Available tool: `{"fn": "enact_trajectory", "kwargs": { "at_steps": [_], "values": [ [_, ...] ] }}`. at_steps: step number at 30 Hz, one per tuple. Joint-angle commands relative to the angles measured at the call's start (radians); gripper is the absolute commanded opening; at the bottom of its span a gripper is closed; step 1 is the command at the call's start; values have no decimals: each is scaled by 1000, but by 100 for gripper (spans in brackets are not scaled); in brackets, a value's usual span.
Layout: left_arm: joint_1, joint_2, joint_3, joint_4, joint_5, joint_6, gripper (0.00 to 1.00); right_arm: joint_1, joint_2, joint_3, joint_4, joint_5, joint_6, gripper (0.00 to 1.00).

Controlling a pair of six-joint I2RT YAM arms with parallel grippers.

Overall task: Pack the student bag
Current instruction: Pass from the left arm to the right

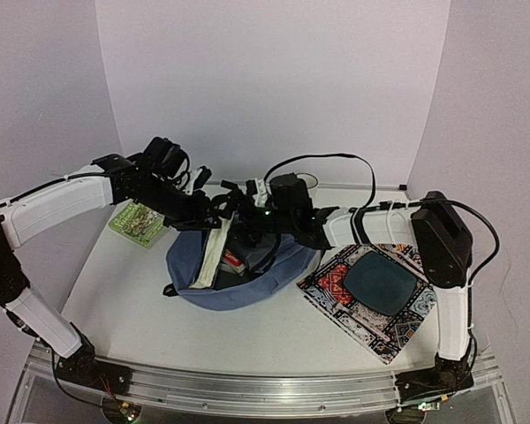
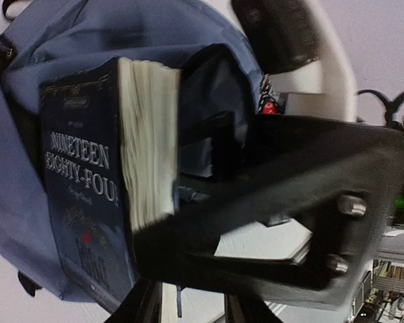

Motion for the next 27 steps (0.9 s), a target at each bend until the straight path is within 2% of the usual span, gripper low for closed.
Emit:
{"fn": "enact_trajectory", "kwargs": {
  "at_steps": [1, 4, 9, 14, 19, 25, 27],
  "values": [
    [-24, -24, -20, 153, 64, -27, 39, 2, -42, -30, -7, 18, 6, 98],
    [-35, -27, -54, 181, 84, -42, 43, -1, -52, -36, -41, 27, 0, 98],
    [-42, -57, -112, 210, 75, -63, 44, -10, -35, -35, -75, 42, 4, 97],
    [-31, -122, -168, 210, -36, -82, 48, -21, 6, -14, -100, 43, -23, 86],
    [2, -143, -209, 209, -60, -123, 49, -31, 34, -8, -115, 39, -44, 62],
    [85, -190, -267, 217, -95, -201, 52, -45, 12, -7, -111, 14, -62, 15],
    [125, -214, -301, 228, -97, -239, 54, -50, -10, -5, -102, 4, -60, 4]
  ]
}}
